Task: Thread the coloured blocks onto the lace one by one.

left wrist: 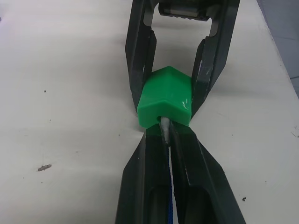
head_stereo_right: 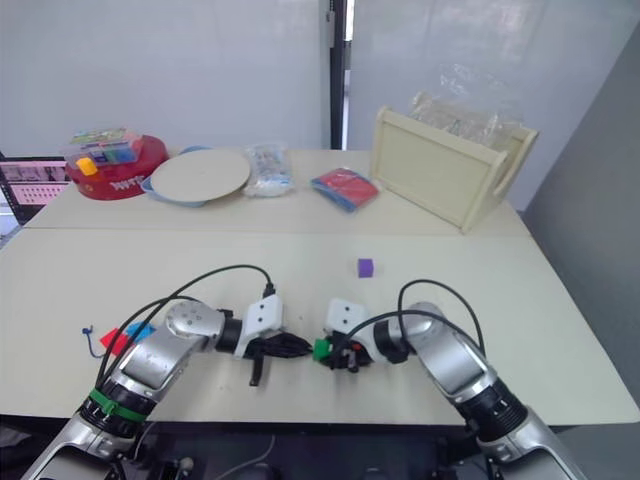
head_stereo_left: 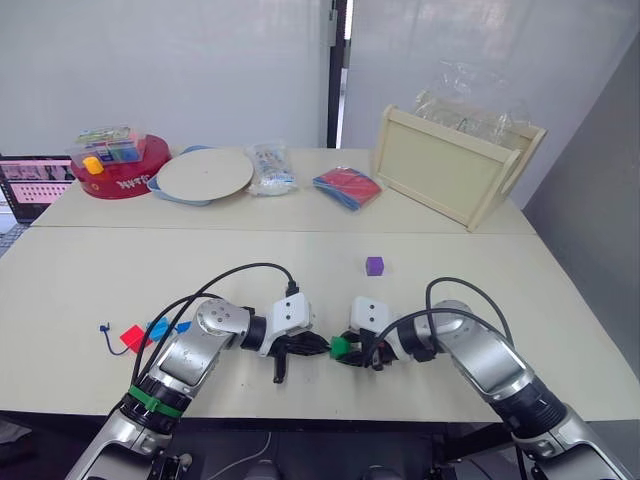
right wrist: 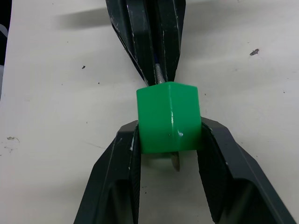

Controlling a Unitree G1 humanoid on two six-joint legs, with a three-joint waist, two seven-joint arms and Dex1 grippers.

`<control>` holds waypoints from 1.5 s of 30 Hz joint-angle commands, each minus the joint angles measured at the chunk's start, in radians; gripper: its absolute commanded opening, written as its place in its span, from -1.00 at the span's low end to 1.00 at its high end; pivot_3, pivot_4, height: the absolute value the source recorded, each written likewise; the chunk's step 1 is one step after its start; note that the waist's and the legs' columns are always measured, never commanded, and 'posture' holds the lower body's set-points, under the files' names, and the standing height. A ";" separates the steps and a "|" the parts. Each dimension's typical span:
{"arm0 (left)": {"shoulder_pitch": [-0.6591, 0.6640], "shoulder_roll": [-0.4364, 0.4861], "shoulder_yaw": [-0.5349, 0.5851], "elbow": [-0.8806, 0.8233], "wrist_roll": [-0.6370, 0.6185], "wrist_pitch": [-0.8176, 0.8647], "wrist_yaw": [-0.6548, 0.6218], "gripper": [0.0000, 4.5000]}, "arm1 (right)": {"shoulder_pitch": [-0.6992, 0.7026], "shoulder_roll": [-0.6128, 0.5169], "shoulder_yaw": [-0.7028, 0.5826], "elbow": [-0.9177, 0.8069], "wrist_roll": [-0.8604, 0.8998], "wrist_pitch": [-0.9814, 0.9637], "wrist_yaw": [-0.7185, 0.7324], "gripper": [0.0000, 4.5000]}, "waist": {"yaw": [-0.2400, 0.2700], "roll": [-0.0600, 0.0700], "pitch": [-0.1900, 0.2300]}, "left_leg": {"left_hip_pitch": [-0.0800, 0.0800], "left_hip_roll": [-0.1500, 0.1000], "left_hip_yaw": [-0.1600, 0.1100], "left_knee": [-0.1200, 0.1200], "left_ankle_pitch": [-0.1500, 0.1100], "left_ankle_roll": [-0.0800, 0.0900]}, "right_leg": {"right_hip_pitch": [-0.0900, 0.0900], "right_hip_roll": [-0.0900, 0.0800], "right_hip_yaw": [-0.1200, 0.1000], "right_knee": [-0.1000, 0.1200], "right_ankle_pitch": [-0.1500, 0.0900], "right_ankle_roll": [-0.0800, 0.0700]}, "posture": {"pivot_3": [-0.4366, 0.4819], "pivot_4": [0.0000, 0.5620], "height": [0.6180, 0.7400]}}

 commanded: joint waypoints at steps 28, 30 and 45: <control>0.108 0.121 0.058 0.019 -0.017 -0.117 -0.005 -0.94 | 0.022 0.012 0.021 -0.002 -0.003 0.017 -0.032 -0.47 | -0.021 0.000 0.000 | 0.000 0.001 0.000 -0.005 0.000 0.000 | -0.002 0.001 0.000 -0.002 0.000 0.000 | -0.05 -0.47 1.00; 0.100 0.106 0.056 0.025 -0.017 -0.121 -0.002 -1.00 | 0.024 0.010 0.020 -0.005 -0.003 0.019 -0.033 -0.47 | -0.021 0.000 0.000 | 0.000 0.001 0.000 -0.005 0.000 0.000 | -0.002 0.000 0.000 -0.002 0.000 0.000 | -0.05 -0.47 1.00; 0.034 0.088 0.017 -0.036 -0.021 -0.079 -0.056 -1.00 | 0.022 0.009 0.024 -0.005 -0.003 0.027 -0.040 -0.47 | -0.020 0.000 0.000 | -0.001 0.001 0.000 -0.005 0.000 0.000 | -0.002 0.000 0.000 -0.002 0.000 0.000 | -0.05 -0.47 1.00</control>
